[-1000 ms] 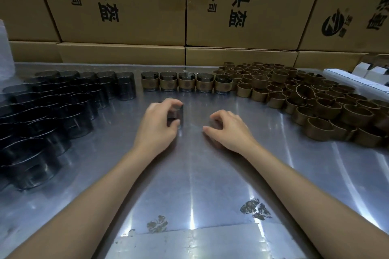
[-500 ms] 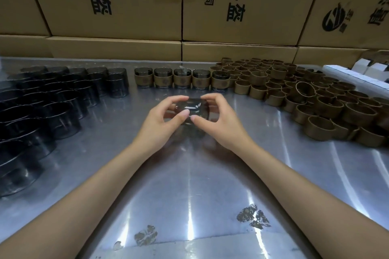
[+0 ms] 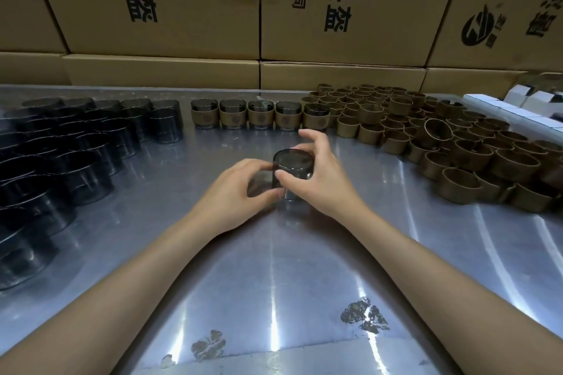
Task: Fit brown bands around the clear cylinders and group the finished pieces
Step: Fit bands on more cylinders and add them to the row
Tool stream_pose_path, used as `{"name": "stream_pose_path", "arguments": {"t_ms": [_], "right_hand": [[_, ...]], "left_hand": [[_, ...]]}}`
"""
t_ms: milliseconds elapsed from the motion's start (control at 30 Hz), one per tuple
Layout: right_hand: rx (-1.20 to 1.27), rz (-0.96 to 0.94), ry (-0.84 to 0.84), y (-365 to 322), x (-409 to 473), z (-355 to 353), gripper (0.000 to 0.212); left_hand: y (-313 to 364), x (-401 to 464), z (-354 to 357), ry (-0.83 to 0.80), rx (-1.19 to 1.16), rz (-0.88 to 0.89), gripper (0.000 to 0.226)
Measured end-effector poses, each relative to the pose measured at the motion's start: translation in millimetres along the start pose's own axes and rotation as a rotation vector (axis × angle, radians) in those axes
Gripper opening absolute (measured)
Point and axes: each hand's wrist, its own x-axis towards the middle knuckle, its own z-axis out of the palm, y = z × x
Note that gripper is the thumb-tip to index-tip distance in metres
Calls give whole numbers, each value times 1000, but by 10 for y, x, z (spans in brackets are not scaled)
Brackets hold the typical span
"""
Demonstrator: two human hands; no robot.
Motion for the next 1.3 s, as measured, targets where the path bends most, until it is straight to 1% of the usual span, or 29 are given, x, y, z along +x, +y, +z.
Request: {"name": "stream_pose_path", "arguments": {"t_ms": [67, 100, 133, 167, 200, 267, 300, 333, 367, 433, 467, 500, 567, 700, 867, 967, 1067, 1100, 1167, 1233, 1300], "right_hand": [[6, 14, -41, 0, 4, -39, 77], [27, 29, -30, -9, 10, -76, 73], [36, 40, 24, -9, 29, -130, 67], [-7, 48, 113, 7, 56, -203, 58], [-131, 72, 212, 43, 84, -295, 50], [-521, 195, 340, 164, 113, -513, 43], [-688, 294, 352, 235, 110, -619, 45], [-796, 408, 340, 297, 98, -710, 48], [-853, 522, 317, 344, 81, -778, 51], [-893, 720, 247, 393, 55, -854, 58], [-904, 772, 213, 398, 55, -864, 60], [-915, 785, 190, 395, 61, -860, 60], [-941, 740, 167, 380, 75, -823, 57], [-980, 574, 145, 263, 76, -672, 48], [-926, 378, 42, 65, 28, -412, 37], [-877, 268, 21, 6, 7, -317, 40], [-836, 183, 90, 13, 4, -346, 48], [-816, 193, 117, 25, 9, -369, 51], [-742, 281, 134, 65, 29, -409, 61], [-658, 396, 102, 125, 53, -438, 70], [-600, 452, 86, 196, 77, -465, 72]], "left_hand": [[-11, -1, 0, -11, 0, -8, 46], [-15, -3, -1, -21, -1, -10, 47], [-19, -4, -2, -29, -2, -9, 48], [-24, -4, -4, -34, -4, -10, 48], [-26, -5, -6, -37, -6, -13, 49], [-26, -5, -8, -44, -6, -22, 49], [-27, -5, -7, -46, -5, -22, 49], [-27, -6, -7, -47, -5, -22, 49], [-26, -7, -7, -46, -4, -21, 49], [-22, -8, -8, -48, -2, -21, 48], [-20, -9, -10, -49, -3, -22, 47], [-18, -11, -11, -51, -6, -22, 47], [-16, -12, -9, -56, -11, -22, 47], [-24, -6, -6, -54, -5, -15, 45], [-24, 5, -4, -68, 2, -16, 47], [-27, 4, -2, -69, -1, -25, 47], [-28, 1, -5, -73, 0, -31, 47], [-27, 0, -6, -75, 2, -34, 47], [-27, 4, -6, -78, 0, -44, 47], [-25, 6, -7, -81, -1, -51, 47], [-22, 7, -10, -84, -1, -57, 47]]}}
